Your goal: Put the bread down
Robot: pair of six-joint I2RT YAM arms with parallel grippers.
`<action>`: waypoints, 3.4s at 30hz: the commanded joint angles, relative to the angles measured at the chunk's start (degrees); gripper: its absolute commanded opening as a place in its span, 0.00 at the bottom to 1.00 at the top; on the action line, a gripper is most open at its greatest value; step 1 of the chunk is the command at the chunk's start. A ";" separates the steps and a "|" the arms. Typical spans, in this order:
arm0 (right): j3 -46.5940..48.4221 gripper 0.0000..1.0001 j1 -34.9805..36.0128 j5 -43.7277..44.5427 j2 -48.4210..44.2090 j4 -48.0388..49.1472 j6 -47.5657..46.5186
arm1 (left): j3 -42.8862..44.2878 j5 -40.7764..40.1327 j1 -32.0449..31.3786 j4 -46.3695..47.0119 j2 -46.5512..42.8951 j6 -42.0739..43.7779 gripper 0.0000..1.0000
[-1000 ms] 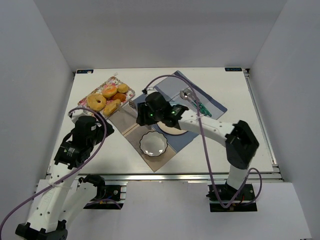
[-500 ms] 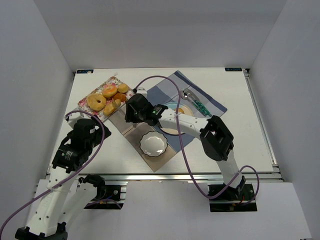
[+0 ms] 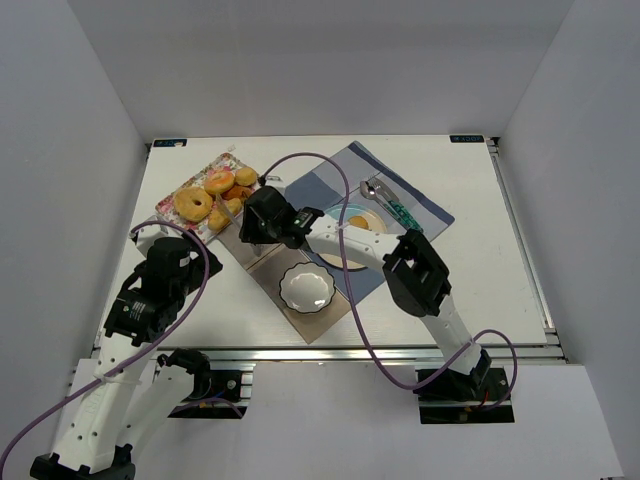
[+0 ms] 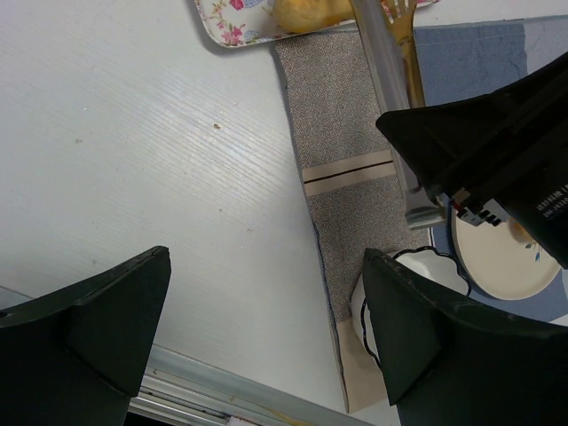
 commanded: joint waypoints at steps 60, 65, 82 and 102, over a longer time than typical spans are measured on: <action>-20.52 0.06 -3.38 -8.65 -27.03 12.90 -4.28 | 1.68 1.92 -0.15 5.46 1.46 -1.58 0.98; -33.35 0.07 -6.90 -10.32 -40.06 8.17 -11.06 | 0.81 5.09 -0.15 10.21 3.65 -1.75 0.98; -58.69 0.14 -16.84 -3.45 -63.99 -10.83 -11.42 | 0.01 9.49 -0.15 21.29 16.75 -0.17 0.98; -54.12 0.55 -18.60 -3.29 -65.74 -12.23 -12.30 | -0.42 9.49 -0.15 22.26 17.89 0.27 0.98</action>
